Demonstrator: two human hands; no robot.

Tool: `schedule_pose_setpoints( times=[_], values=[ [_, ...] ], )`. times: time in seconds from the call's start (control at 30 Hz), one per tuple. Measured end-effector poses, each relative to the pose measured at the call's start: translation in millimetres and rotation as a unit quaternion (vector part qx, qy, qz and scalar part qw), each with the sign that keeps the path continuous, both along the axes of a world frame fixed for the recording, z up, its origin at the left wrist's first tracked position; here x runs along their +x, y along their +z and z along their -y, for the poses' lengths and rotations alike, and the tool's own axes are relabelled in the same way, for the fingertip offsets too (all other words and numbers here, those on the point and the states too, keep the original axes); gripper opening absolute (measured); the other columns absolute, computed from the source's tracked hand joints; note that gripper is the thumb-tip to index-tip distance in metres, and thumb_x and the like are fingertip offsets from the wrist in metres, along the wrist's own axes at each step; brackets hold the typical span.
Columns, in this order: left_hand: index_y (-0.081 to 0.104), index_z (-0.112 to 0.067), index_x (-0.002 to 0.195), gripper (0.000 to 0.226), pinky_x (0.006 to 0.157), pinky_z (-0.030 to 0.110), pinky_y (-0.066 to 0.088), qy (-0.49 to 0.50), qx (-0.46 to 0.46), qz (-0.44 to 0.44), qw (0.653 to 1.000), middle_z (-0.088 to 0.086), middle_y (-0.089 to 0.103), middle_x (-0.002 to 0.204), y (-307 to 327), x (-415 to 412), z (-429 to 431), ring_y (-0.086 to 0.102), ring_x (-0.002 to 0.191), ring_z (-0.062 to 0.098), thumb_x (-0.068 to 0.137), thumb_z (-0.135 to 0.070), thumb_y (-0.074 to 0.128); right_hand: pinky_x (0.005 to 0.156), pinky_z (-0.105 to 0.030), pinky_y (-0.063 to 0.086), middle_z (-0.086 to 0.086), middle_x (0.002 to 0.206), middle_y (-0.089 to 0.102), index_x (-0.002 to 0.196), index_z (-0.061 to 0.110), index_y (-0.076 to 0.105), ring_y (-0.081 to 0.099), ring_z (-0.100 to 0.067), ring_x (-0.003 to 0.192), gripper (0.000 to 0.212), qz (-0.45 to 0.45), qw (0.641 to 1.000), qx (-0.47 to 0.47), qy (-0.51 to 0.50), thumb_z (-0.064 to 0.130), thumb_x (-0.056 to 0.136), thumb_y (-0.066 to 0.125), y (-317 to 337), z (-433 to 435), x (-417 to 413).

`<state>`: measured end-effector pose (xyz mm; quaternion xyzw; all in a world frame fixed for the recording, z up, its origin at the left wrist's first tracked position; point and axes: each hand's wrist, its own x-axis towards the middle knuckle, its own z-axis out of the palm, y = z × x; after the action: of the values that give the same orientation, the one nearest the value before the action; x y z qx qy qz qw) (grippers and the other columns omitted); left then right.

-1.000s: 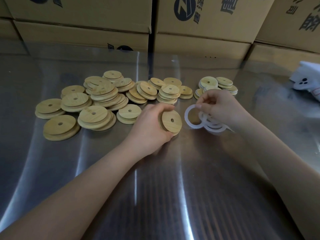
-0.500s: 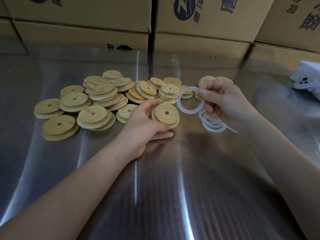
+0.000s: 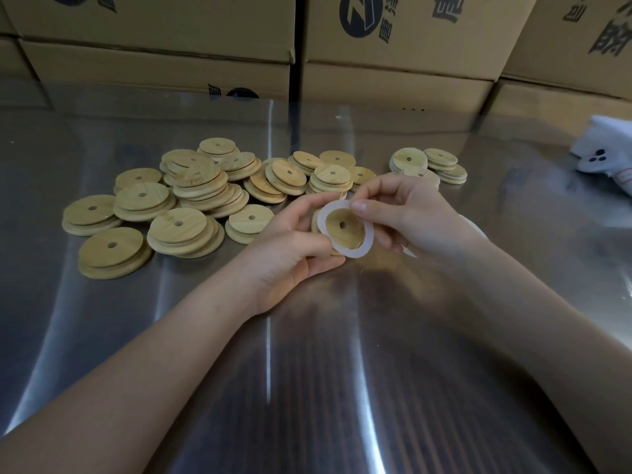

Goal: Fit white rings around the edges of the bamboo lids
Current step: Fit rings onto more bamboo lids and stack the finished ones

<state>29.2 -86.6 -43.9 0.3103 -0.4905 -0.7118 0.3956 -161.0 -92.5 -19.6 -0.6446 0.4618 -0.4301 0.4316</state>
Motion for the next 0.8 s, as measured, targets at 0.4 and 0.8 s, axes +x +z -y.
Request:
schedule_pose_setpoints(
  times=[0.4, 0.8],
  values=[
    [0.068, -0.027, 0.108, 0.025, 0.079, 0.043, 0.061, 0.096, -0.149, 0.075, 0.981, -0.004, 0.072, 0.102, -5.0, -6.4, -5.0, 0.07, 0.099, 0.018, 0.094, -0.008, 0.062, 0.038, -0.02, 0.035, 0.004, 0.047, 0.051, 0.082, 0.011, 0.065, 0.042, -0.009, 0.04, 0.009, -0.025, 0.997, -0.05, -0.061, 0.009, 0.091, 0.065, 2.1, -4.9, 7.6],
    [0.062, -0.035, 0.117, 0.039, 0.074, 0.036, 0.062, 0.111, -0.262, 0.092, 0.954, -0.005, 0.07, 0.11, -6.3, -4.1, -7.4, 0.069, 0.099, 0.015, 0.099, -0.003, 0.052, 0.045, -0.026, 0.044, -0.008, 0.061, 0.055, 0.081, 0.014, 0.064, 0.051, -0.015, 0.046, 0.011, -0.042, 0.995, -0.077, -0.056, 0.009, 0.09, 0.067, 2.0, -5.8, 7.4]
  ],
)
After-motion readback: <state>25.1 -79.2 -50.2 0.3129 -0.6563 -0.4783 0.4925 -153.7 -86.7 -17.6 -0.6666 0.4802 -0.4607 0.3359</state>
